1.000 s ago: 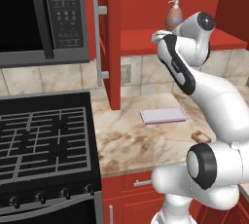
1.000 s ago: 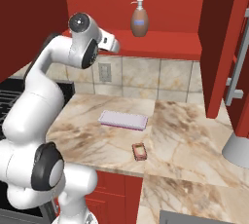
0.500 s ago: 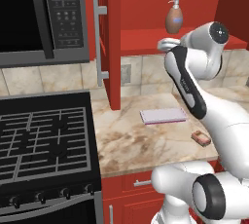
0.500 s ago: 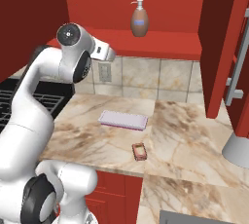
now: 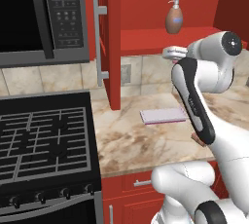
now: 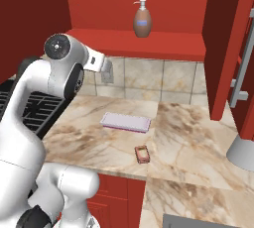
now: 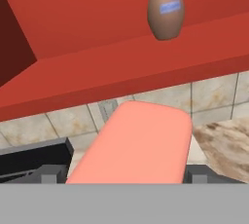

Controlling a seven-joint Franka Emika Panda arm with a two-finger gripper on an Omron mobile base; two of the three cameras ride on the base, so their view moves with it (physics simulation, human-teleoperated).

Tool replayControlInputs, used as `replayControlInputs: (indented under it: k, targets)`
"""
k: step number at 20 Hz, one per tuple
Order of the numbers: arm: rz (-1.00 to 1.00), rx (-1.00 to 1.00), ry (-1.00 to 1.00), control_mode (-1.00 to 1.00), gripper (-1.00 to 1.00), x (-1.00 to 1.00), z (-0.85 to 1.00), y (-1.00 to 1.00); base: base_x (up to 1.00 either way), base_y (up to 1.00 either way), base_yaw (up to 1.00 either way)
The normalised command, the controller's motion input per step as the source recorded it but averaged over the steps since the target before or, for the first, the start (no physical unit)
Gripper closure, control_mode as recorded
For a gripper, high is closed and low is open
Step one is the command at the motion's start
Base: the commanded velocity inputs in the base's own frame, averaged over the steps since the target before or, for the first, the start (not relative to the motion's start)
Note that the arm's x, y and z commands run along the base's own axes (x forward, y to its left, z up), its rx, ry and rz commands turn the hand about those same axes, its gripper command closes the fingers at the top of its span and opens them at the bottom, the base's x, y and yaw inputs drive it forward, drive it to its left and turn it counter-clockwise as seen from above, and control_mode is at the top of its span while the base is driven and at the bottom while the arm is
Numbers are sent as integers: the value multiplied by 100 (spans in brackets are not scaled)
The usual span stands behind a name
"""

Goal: Pick the bar soap and bar soap from the cabinet and place them on the counter.

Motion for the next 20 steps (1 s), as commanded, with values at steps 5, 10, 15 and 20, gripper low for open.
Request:
replayControlInputs:
  k: [5, 10, 15, 20]
  targets:
    - [0, 1, 0, -100, 100, -29, -1, 7, 0, 0, 0]
    - [0, 4, 0, -100, 100, -22, -7, 9, 0, 0, 0]
    - [0, 4, 4, -100, 100, -22, -26, 5, 0, 0, 0]
    - [0, 1, 8, -100, 100, -17, -42, 2, 0, 0, 0]
